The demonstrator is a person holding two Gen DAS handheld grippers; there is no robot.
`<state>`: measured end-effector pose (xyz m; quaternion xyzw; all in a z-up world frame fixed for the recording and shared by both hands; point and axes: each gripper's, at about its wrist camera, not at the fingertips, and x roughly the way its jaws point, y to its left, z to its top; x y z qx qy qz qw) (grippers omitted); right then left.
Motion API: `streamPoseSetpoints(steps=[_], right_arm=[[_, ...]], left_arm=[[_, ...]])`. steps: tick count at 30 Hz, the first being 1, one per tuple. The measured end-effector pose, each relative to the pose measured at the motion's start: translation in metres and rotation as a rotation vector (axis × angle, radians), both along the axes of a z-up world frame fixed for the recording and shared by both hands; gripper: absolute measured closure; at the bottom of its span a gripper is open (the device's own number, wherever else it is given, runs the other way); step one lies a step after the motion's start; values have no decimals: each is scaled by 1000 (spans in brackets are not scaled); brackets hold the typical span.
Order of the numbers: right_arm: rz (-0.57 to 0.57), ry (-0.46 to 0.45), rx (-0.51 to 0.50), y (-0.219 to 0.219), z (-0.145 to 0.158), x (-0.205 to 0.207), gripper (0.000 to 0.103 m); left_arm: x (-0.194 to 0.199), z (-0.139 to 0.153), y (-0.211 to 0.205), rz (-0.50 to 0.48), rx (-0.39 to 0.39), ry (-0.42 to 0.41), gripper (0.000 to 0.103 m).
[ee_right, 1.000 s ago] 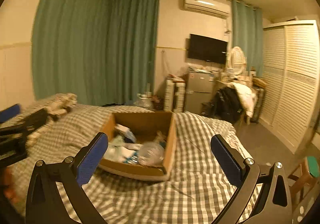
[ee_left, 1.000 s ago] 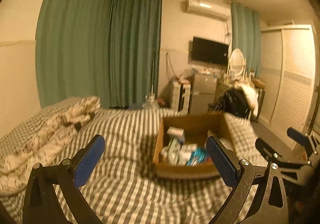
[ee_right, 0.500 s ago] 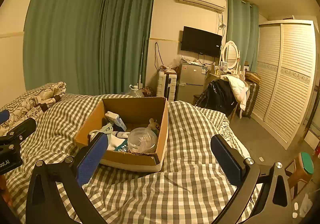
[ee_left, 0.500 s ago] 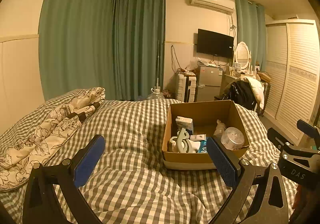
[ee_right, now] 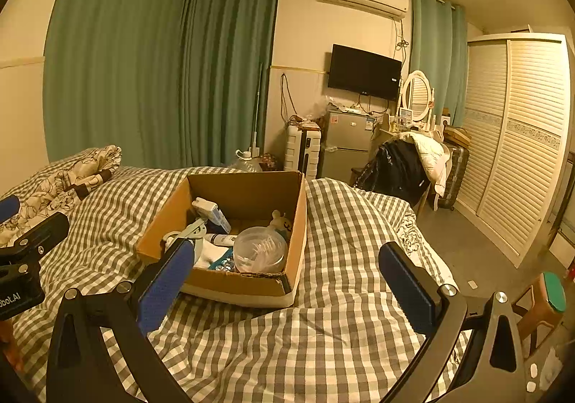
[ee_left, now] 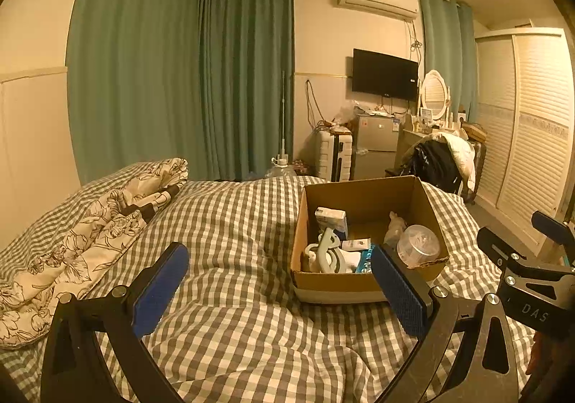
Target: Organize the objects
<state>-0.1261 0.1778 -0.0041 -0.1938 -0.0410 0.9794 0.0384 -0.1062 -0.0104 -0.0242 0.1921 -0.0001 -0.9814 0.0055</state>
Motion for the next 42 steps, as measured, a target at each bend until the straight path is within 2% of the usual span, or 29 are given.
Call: streamPoseSetpoints(steps=[42], right_arm=[[-1,-13,-5,-7,-4,-2,0]], left_arm=[[1,-1,4,-2,-18,-11,0]])
